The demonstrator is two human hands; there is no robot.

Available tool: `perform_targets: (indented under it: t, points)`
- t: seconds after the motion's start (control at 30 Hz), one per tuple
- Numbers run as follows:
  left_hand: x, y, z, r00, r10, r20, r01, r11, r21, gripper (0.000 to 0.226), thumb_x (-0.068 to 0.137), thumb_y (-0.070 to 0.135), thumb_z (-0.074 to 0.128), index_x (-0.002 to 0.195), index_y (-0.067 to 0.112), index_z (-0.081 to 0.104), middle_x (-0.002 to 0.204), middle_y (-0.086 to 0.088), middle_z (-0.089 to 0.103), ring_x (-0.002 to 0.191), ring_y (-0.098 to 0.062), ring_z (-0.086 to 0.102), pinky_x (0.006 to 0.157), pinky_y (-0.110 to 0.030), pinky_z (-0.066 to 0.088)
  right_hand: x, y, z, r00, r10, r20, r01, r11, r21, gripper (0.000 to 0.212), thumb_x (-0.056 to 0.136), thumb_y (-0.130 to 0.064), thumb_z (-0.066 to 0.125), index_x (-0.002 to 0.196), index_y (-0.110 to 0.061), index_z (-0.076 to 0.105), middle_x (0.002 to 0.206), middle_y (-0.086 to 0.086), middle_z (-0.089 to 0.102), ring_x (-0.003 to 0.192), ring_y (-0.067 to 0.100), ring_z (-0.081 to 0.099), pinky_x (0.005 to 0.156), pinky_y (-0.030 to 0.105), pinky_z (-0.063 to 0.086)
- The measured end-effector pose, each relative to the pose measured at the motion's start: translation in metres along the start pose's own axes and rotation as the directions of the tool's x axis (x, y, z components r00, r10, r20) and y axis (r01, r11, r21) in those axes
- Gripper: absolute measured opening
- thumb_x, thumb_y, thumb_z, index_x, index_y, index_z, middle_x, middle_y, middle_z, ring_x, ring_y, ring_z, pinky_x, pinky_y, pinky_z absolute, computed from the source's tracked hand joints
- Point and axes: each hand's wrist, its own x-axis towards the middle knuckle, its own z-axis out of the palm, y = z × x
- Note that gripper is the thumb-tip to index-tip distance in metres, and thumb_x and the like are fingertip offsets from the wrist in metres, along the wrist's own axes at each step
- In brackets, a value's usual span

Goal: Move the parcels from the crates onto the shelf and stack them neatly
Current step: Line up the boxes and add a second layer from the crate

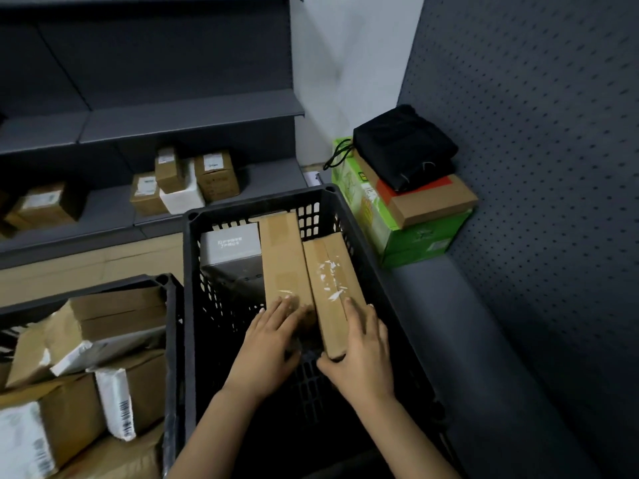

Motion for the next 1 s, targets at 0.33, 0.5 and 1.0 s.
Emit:
perform_targets:
  t: [0.33,0.5,1.0]
  points:
    - [-0.026,-0.015,-0.063,0.957,0.291,-0.020,-0.289,0.955,0.061,0.086,0.082,0.026,0.068,0.151,0.030,0.018,0.161,-0.002,0.006,0.148,-0.018,0.003,0.113,-0.027,-0.011,-0.058,-0.057,-0.026,0.934,-0.013,-0.358,0.061,0.990,0.124,0.083,0.056,-0.036,0.072,0.133,-0.022,0.044,0.140,0.005,0.045,0.127,0.024,0.033,0.102,0.041,0.039]
    - [-0.029,-0.014,-0.106,0.910,0.397,-0.117,-0.392,0.918,0.061,0.096,0.077,0.024,0.076,0.152,0.033,0.017,0.160,0.001,0.010,0.148,-0.017,0.007,0.120,-0.038,0.004,-0.090,-0.089,-0.052,0.911,-0.155,-0.382,0.173,0.985,0.014,0.080,0.059,-0.036,0.067,0.134,-0.031,0.038,0.146,0.000,0.036,0.134,0.020,0.027,0.099,0.043,0.043]
    - [-0.059,0.039,-0.181,0.632,0.753,-0.184,-0.669,0.650,0.361,0.115,0.056,0.024,0.086,0.151,0.030,0.023,0.147,0.004,0.036,0.139,-0.019,0.030,0.118,-0.049,0.006,-0.190,-0.073,-0.132,0.808,-0.568,-0.153,0.416,0.736,-0.535,0.080,0.066,-0.027,0.073,0.139,-0.024,0.040,0.157,0.010,0.018,0.141,0.028,0.021,0.112,0.038,0.026]
